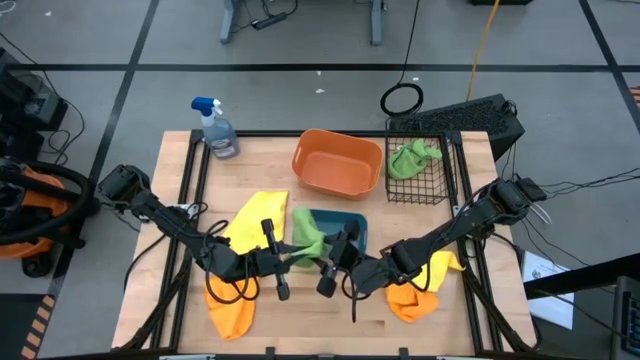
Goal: Sort microfiber towel by color & place in baskets
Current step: Put the green microfiber towel into the wire basket
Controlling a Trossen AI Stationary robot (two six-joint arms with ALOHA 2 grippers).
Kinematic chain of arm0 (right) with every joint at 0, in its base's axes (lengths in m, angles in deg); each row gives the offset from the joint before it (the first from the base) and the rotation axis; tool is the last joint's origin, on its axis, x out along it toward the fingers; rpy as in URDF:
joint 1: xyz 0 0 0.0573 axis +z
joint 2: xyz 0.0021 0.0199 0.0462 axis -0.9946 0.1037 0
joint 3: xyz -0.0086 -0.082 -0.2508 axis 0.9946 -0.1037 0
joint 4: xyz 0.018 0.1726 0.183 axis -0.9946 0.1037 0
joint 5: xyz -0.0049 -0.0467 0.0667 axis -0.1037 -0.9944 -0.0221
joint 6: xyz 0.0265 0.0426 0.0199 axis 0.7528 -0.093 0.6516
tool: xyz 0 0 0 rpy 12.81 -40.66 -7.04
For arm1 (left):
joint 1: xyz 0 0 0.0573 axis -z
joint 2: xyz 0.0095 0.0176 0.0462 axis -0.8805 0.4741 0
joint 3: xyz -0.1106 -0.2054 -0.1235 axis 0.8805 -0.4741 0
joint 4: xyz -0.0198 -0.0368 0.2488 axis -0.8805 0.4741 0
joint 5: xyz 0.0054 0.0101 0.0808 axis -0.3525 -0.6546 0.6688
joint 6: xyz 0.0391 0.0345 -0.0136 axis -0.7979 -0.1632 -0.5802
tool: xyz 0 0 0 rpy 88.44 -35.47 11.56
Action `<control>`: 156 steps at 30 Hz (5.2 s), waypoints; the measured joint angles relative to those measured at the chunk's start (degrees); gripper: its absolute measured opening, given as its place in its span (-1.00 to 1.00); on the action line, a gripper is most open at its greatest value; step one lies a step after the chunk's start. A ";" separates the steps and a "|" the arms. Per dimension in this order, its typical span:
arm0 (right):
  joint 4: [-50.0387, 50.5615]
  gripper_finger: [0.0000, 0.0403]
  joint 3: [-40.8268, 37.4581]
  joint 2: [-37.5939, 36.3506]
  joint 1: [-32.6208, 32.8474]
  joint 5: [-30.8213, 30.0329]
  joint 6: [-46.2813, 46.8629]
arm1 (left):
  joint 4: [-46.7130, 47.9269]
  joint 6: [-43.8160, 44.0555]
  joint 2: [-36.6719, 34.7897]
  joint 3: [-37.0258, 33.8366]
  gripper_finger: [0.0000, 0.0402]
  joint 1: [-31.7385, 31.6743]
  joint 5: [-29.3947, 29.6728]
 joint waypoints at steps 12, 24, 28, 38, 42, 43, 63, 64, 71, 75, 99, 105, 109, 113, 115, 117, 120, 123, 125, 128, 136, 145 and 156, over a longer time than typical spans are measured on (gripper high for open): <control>3.89 -0.90 0.00 -0.65 1.92 -3.57 -5.05 | 0.08 -1.72 0.07 0.00 -0.94 2.33 0.01; 10.90 -0.96 0.02 -3.74 7.87 -11.60 -11.76 | 0.61 -1.46 -0.17 0.00 -0.18 6.29 -0.12; 14.94 -0.95 0.00 -3.72 9.85 -10.80 -16.86 | -1.68 -1.49 -0.69 0.00 0.11 8.93 0.37; 19.24 -0.95 -0.04 -3.67 12.28 -10.74 -18.58 | -8.36 5.55 -1.95 0.04 0.31 9.33 -3.40; 19.10 -0.95 -0.04 -3.67 12.02 -10.73 -19.63 | -3.70 10.85 -1.95 0.02 0.31 5.83 -4.11; 19.10 -0.95 -0.04 -3.67 11.94 -10.76 -19.69 | -2.62 11.91 -1.95 0.02 0.31 5.00 -4.47; 18.32 -0.95 -0.02 -3.65 9.66 -11.03 -16.37 | 7.06 17.79 2.76 0.02 0.31 -6.26 -17.57; 18.18 -0.95 -0.02 -3.65 9.48 -11.07 -16.37 | 7.17 17.65 3.21 0.02 0.31 -6.77 -17.58; 17.05 -0.95 -0.02 -3.65 8.81 -11.39 -16.42 | 8.81 18.05 3.69 0.02 0.31 -8.81 -17.74; 16.01 -0.95 -0.04 -3.63 8.68 -11.02 -16.46 | 10.86 18.10 3.65 0.04 0.31 -8.83 -18.98; 13.70 -0.44 0.01 -3.74 9.10 -6.38 -6.97 | 18.92 14.44 3.69 2.71 -0.88 -8.80 -23.33; 21.77 0.04 0.04 -3.74 10.30 -6.08 3.22 | 19.47 12.83 3.47 2.71 -0.87 -7.92 -19.39; 31.24 0.27 0.04 -3.67 11.46 -3.79 13.42 | 20.15 12.21 1.78 2.77 -0.89 -7.20 -15.48; 35.71 0.41 0.00 -3.94 12.09 -1.56 19.80 | 24.48 11.91 0.03 2.84 -0.89 -5.78 -10.75; 34.51 0.44 0.00 -4.85 12.46 -2.98 20.38 | 25.83 11.88 -0.17 2.84 -0.89 -5.42 -9.10; 31.22 0.45 0.01 -5.65 12.65 -6.00 18.36 | 26.82 11.80 -0.17 2.84 -0.89 -5.42 -8.25; 25.11 0.45 0.02 -6.03 12.66 -8.86 12.19 | 26.76 11.83 -0.15 2.82 -0.89 -5.48 -8.21; 18.52 0.45 0.02 -6.08 12.26 -10.48 4.77 | 27.57 11.84 -0.15 2.82 -0.89 -5.75 -8.23; 15.08 0.45 0.04 -5.74 11.61 -10.84 -1.22 | 27.99 11.82 -0.15 2.82 -0.89 -5.80 -8.22; 12.70 0.45 0.00 -5.35 10.70 -10.55 -7.89 | 28.54 11.85 -0.15 2.82 -0.90 -5.79 -8.23; 10.16 0.45 0.02 -2.88 7.36 -4.50 -17.14 | 28.33 11.98 -0.15 2.82 -0.90 -5.79 -8.25; 4.77 0.37 0.02 -0.08 3.62 -6.49 -20.29 | 27.87 11.97 -0.15 2.80 -0.90 -5.64 -10.12; 9.58 -0.67 0.04 -0.62 3.02 2.49 -14.09 | 28.00 8.52 -0.07 2.68 -0.90 -3.57 -11.46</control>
